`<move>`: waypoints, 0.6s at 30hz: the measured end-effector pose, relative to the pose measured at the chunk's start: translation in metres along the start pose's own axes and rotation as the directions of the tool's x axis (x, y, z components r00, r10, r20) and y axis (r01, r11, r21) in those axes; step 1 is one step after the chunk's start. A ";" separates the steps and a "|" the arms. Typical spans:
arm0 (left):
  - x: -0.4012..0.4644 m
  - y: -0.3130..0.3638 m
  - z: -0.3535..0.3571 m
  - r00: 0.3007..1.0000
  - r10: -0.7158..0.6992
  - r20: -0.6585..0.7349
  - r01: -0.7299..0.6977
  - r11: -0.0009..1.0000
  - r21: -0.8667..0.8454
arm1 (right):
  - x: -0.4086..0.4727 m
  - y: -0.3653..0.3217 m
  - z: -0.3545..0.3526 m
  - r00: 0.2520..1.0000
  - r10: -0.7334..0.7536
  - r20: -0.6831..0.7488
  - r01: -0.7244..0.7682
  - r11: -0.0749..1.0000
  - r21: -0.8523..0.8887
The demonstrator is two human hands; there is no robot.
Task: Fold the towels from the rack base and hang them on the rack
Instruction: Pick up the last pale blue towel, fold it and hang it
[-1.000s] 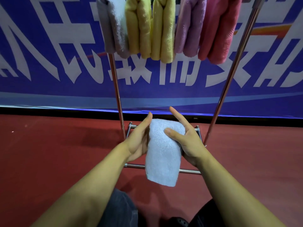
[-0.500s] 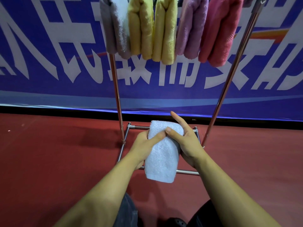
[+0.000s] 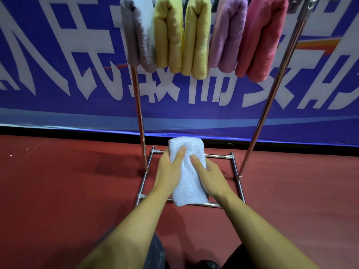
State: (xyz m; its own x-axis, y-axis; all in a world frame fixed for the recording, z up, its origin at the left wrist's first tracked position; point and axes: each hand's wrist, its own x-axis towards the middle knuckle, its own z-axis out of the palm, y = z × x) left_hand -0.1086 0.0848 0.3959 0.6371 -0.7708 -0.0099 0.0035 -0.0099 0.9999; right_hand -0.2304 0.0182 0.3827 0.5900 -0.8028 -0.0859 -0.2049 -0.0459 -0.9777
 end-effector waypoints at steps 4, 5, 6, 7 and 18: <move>0.002 -0.007 0.000 0.997 0.067 -0.036 -0.053 0.954 0.295 | 0.006 0.014 0.002 0.993 -0.056 -0.103 0.034 0.979 -0.200; 0.003 -0.007 0.001 0.997 0.060 -0.052 -0.036 0.930 0.366 | 0.007 0.016 0.003 0.989 -0.073 -0.125 0.045 0.975 -0.217; 0.004 -0.008 0.001 0.996 0.054 -0.067 -0.023 0.916 0.399 | 0.008 0.017 0.003 0.985 -0.086 -0.147 0.051 0.973 -0.226; 0.005 -0.008 0.002 0.996 0.059 -0.074 -0.025 0.917 0.399 | 0.009 0.016 0.004 0.982 -0.098 -0.162 0.060 0.973 -0.225; 0.003 -0.009 0.004 0.972 -0.226 0.057 0.227 0.974 -0.003 | 0.013 0.015 0.000 0.982 -0.030 -0.186 0.037 0.999 0.031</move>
State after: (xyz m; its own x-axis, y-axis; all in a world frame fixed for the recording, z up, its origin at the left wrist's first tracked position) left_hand -0.1097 0.0799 0.3865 0.5750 -0.7833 -0.2361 0.1504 -0.1825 0.9716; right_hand -0.2262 0.0072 0.3672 0.4406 -0.8975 -0.0193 -0.1588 -0.0567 -0.9857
